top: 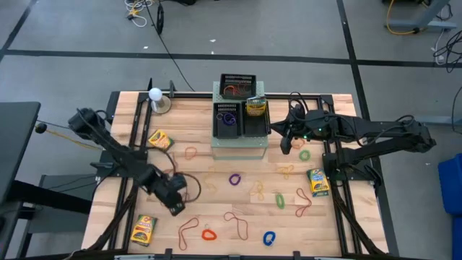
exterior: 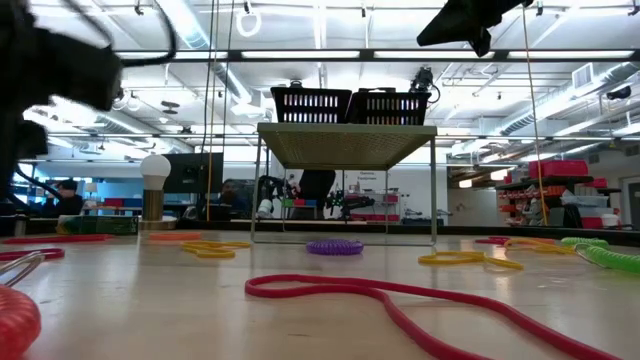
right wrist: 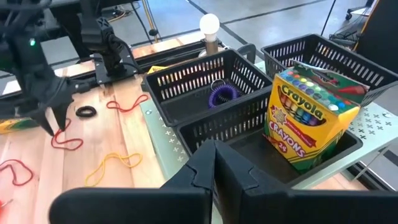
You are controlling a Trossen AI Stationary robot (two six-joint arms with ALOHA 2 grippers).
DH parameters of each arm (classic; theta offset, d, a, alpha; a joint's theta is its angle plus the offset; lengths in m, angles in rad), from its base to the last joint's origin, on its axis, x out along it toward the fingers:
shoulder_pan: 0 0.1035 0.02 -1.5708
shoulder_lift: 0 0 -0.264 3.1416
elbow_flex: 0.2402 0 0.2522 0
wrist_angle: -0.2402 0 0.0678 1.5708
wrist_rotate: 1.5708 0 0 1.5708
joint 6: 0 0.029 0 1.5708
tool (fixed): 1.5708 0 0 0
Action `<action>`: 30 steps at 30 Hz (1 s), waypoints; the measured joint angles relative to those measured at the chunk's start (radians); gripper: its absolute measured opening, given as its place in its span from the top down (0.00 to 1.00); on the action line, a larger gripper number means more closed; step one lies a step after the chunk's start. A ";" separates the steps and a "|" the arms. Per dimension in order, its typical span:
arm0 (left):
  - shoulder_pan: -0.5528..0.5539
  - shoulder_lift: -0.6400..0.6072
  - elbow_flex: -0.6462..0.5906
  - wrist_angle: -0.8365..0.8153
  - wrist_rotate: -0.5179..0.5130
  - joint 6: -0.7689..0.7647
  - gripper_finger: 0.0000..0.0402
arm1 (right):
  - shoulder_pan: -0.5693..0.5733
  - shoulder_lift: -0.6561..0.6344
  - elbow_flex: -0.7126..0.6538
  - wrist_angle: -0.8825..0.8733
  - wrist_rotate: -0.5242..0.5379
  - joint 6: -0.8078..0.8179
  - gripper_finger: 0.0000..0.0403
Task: Pick & Place Office Desk Supplies
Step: Put the red rubber band into the top black bin
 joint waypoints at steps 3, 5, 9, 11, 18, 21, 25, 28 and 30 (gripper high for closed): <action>-0.033 0.069 0.000 0.041 0.004 -0.036 0.67 | 0.000 0.000 0.000 0.000 0.000 0.000 0.97; -0.053 0.106 0.002 0.075 0.003 -0.036 0.64 | 0.000 0.000 0.000 -0.001 0.000 0.000 0.97; -0.081 0.175 0.029 0.073 -0.005 -0.027 0.60 | 0.000 0.000 0.000 -0.005 0.000 -0.008 0.97; -0.091 0.200 0.045 0.063 -0.009 -0.024 0.59 | 0.000 0.000 0.000 -0.006 0.000 -0.008 0.97; -0.102 0.259 0.096 -0.027 -0.035 -0.062 0.64 | 0.000 0.000 0.000 -0.006 0.000 -0.026 0.97; -0.102 0.260 0.111 -0.071 -0.034 -0.059 0.75 | 0.000 0.000 0.000 -0.006 0.000 -0.028 0.97; -0.101 0.260 0.122 -0.097 -0.030 -0.055 0.95 | 0.000 0.001 0.000 -0.006 0.000 -0.031 0.97; -0.101 0.255 0.139 -0.128 -0.039 -0.058 0.98 | 0.000 0.001 0.000 -0.006 0.005 -0.034 0.97; -0.094 0.237 0.152 -0.183 -0.067 -0.068 0.99 | 0.000 0.001 0.000 -0.006 0.020 -0.037 0.97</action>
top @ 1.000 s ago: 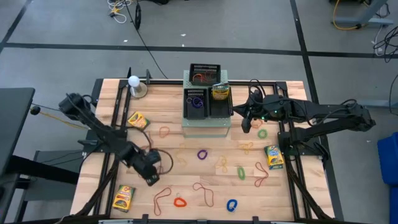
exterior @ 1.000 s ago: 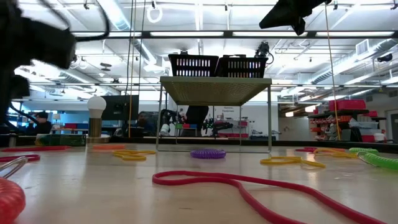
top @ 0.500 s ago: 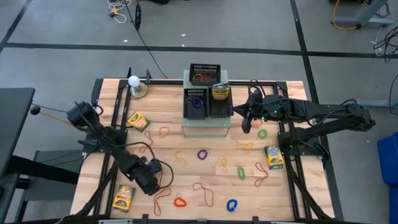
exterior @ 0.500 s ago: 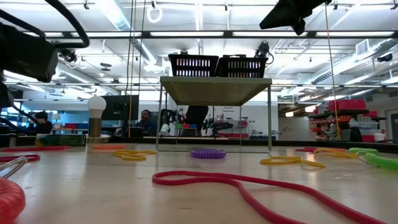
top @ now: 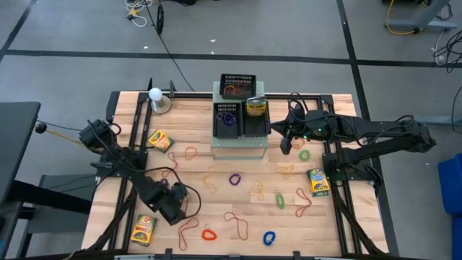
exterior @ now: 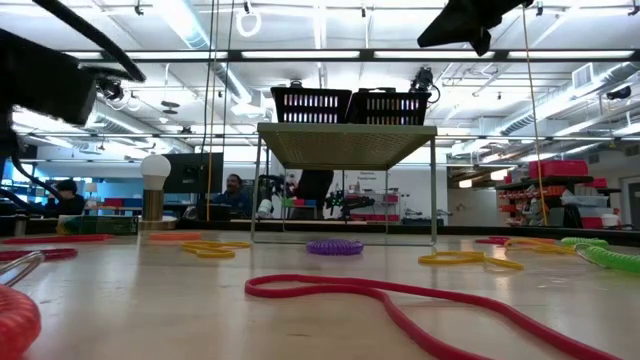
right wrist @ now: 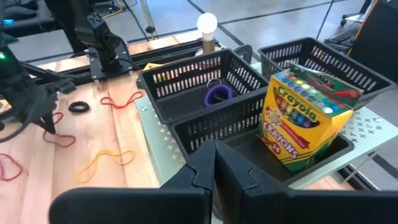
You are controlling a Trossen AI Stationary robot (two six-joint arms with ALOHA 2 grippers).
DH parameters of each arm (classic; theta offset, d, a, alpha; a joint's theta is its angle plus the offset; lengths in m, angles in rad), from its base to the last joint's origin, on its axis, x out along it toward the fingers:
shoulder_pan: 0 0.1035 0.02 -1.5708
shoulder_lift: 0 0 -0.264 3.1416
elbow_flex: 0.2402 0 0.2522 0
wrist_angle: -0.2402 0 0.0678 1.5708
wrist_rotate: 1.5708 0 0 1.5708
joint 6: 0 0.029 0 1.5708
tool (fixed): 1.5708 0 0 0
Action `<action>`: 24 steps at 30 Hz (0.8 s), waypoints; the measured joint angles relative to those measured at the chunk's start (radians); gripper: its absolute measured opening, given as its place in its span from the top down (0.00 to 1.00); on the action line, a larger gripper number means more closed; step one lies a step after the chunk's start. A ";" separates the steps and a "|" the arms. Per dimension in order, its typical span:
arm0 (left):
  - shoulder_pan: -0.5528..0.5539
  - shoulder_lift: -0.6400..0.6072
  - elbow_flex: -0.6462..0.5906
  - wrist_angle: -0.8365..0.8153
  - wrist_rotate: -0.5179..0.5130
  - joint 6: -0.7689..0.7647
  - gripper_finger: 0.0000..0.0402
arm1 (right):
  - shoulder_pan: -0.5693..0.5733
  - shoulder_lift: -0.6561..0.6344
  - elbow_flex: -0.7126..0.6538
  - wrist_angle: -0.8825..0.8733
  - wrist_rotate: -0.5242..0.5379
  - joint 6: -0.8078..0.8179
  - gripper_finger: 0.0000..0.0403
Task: Pick & Place Office Desk Supplies
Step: Put the red rubber band into the top black bin
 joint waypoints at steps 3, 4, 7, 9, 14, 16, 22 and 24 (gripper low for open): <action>0.021 -0.045 0.022 -0.073 -0.075 -0.028 0.99 | -0.001 0.000 0.000 0.000 0.006 -0.010 0.97; 0.032 -0.063 0.024 -0.090 -0.102 -0.034 0.99 | -0.002 0.000 0.000 0.001 0.007 -0.015 0.97; 0.084 -0.109 0.022 -0.114 -0.140 -0.023 0.99 | -0.003 0.000 0.000 0.001 0.007 -0.016 0.97; 0.125 -0.134 0.023 -0.122 -0.148 0.007 0.99 | -0.003 0.000 0.000 0.002 0.007 -0.017 0.97; 0.223 -0.156 0.023 -0.129 -0.176 0.086 0.99 | -0.003 0.000 0.000 0.001 0.007 -0.020 0.97; 0.265 -0.153 0.023 -0.133 -0.152 0.115 0.99 | -0.003 0.000 0.000 0.003 0.007 -0.020 0.97; 0.339 -0.147 0.023 -0.134 -0.022 0.147 0.91 | -0.003 0.000 0.000 0.003 0.007 -0.015 0.97; 0.340 -0.147 0.023 -0.133 0.036 0.177 0.84 | -0.003 0.000 0.000 0.005 0.007 -0.003 0.97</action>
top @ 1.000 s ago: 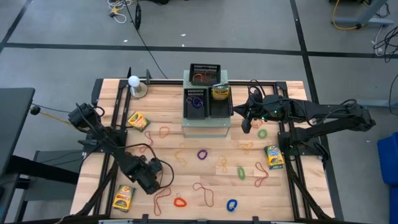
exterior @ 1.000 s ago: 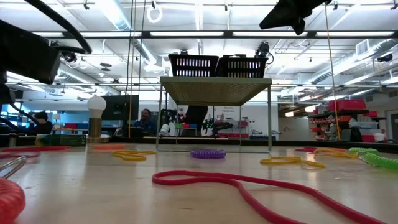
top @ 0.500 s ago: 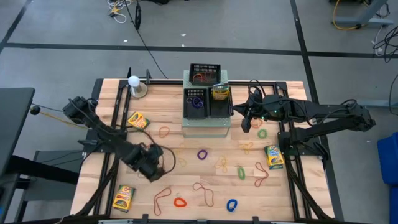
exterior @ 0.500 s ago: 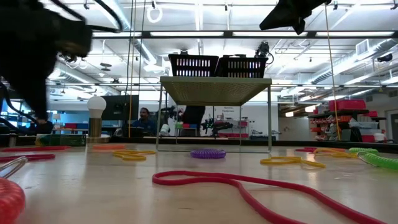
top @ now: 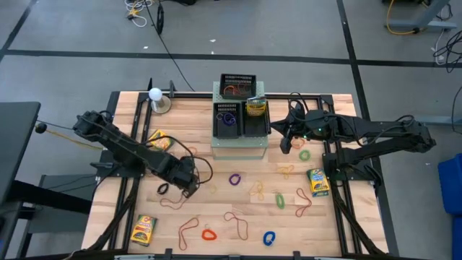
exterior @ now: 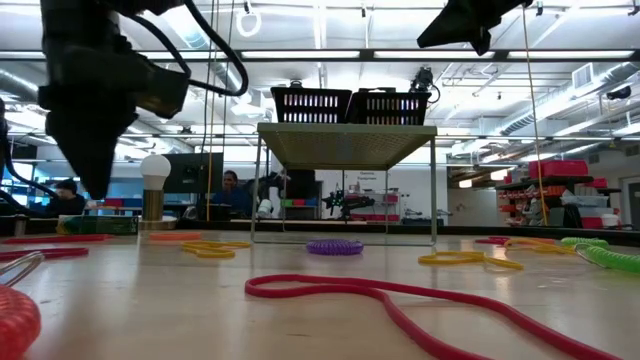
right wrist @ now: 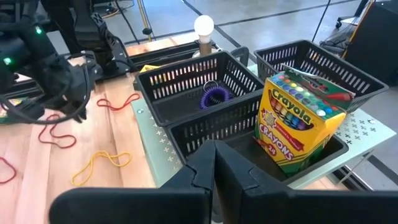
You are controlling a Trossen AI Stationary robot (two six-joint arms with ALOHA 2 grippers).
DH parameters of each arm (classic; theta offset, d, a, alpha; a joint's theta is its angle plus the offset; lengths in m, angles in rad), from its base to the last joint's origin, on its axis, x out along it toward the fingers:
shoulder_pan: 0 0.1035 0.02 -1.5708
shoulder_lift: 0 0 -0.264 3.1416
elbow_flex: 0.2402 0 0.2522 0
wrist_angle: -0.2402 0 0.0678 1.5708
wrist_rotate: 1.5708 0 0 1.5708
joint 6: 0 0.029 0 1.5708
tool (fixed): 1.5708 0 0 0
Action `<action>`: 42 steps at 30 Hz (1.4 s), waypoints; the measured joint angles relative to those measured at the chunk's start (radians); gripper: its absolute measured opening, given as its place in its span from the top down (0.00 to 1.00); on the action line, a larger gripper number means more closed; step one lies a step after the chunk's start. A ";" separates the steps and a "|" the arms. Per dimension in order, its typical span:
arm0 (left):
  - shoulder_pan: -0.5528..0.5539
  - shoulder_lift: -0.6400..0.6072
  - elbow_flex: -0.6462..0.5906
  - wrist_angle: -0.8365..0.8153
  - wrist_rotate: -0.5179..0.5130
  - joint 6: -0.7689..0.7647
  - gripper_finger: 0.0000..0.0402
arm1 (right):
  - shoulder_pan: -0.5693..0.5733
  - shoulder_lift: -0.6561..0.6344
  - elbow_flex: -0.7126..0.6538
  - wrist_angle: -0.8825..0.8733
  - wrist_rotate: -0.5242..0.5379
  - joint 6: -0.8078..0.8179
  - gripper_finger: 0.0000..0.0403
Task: Pick & Place Office Desk Supplies
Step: Put the red rubber band into the top black bin
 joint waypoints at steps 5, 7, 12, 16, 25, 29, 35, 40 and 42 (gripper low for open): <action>-0.037 0.029 -0.007 0.065 0.047 0.062 0.69 | 0.002 0.000 0.000 0.000 0.000 0.006 0.97; -0.051 0.056 -0.024 0.103 0.042 0.068 0.66 | 0.002 0.000 0.000 0.000 0.000 0.006 0.97; -0.063 0.103 -0.049 0.162 0.029 0.069 0.66 | 0.002 0.000 0.000 0.002 0.000 0.006 0.97; -0.066 0.105 -0.073 0.184 0.012 0.072 0.71 | 0.002 0.000 0.000 0.003 0.000 0.006 0.97; -0.066 0.099 -0.136 0.274 0.029 0.151 0.79 | 0.002 0.000 0.000 0.004 0.000 0.006 0.97; -0.066 0.099 -0.135 0.264 0.035 0.226 0.84 | 0.002 0.000 0.000 0.004 0.000 0.006 0.97; -0.066 0.055 -0.112 0.255 0.028 0.264 0.99 | 0.002 0.000 0.000 0.004 0.000 0.006 0.97; -0.066 -0.049 -0.065 0.202 -0.016 0.253 0.99 | 0.002 0.000 0.000 0.003 0.000 -0.003 0.97; -0.066 -0.108 -0.034 0.164 -0.053 0.246 0.99 | 0.002 0.000 0.000 0.003 0.000 -0.008 0.97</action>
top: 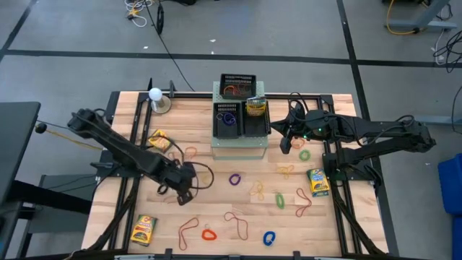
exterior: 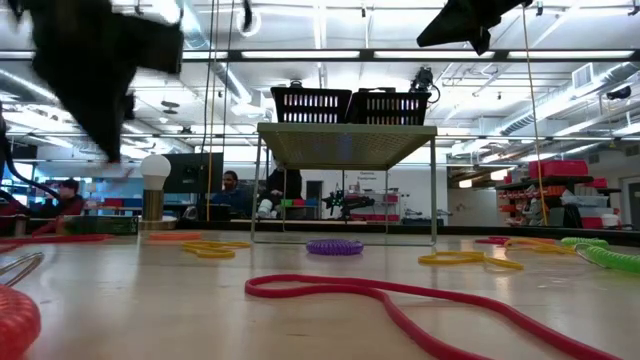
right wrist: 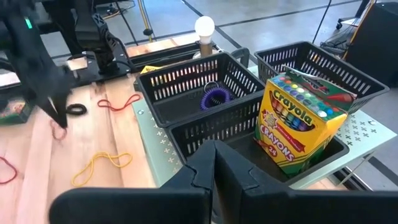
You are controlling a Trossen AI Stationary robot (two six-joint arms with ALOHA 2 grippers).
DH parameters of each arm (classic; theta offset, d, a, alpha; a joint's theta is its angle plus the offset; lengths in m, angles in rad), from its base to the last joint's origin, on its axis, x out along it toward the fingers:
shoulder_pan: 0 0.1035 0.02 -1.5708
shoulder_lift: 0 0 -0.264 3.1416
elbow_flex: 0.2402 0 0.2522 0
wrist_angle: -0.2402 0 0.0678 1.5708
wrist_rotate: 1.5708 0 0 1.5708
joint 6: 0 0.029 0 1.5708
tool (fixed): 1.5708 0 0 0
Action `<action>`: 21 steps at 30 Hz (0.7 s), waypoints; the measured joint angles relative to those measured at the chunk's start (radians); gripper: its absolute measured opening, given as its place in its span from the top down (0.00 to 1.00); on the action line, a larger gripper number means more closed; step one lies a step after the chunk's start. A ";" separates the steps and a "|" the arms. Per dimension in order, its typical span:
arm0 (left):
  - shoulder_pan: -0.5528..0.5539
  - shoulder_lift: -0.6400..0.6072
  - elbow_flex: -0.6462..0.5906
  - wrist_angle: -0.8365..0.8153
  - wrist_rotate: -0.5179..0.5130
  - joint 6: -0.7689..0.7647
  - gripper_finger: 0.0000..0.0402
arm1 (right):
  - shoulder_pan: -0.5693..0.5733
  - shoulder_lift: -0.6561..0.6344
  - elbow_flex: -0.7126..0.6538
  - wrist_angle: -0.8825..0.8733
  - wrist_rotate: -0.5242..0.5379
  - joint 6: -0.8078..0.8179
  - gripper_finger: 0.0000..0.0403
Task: Pick & Place Office Desk Supplies
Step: Put the red rubber band into the top black bin
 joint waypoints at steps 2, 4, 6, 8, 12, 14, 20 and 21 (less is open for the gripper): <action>0.002 -0.061 0.036 -0.036 -0.049 -0.009 0.99 | 0.000 0.000 0.000 0.000 0.000 -0.007 0.97; 0.003 -0.120 0.076 -0.072 -0.106 -0.011 0.99 | 0.000 0.000 0.000 0.000 0.000 -0.009 0.97; 0.003 -0.176 0.125 -0.095 -0.175 -0.013 0.99 | 0.000 0.000 0.000 0.000 0.000 -0.012 0.97; 0.003 -0.225 0.175 -0.133 -0.263 -0.014 0.99 | 0.000 0.000 0.000 0.000 0.000 -0.012 0.97; 0.015 -0.302 0.280 -0.174 -0.436 0.036 0.99 | 0.000 0.000 0.000 0.000 0.000 -0.012 0.97; 0.046 -0.327 0.342 -0.185 -0.491 0.083 0.99 | 0.000 0.000 0.000 0.001 0.000 -0.012 0.97; 0.291 -0.335 0.528 -0.168 -0.536 0.326 0.99 | -0.002 0.000 0.000 0.026 0.005 -0.009 0.97; 0.346 -0.329 0.552 -0.144 -0.517 0.379 0.99 | -0.002 0.000 0.000 0.032 0.018 -0.008 0.97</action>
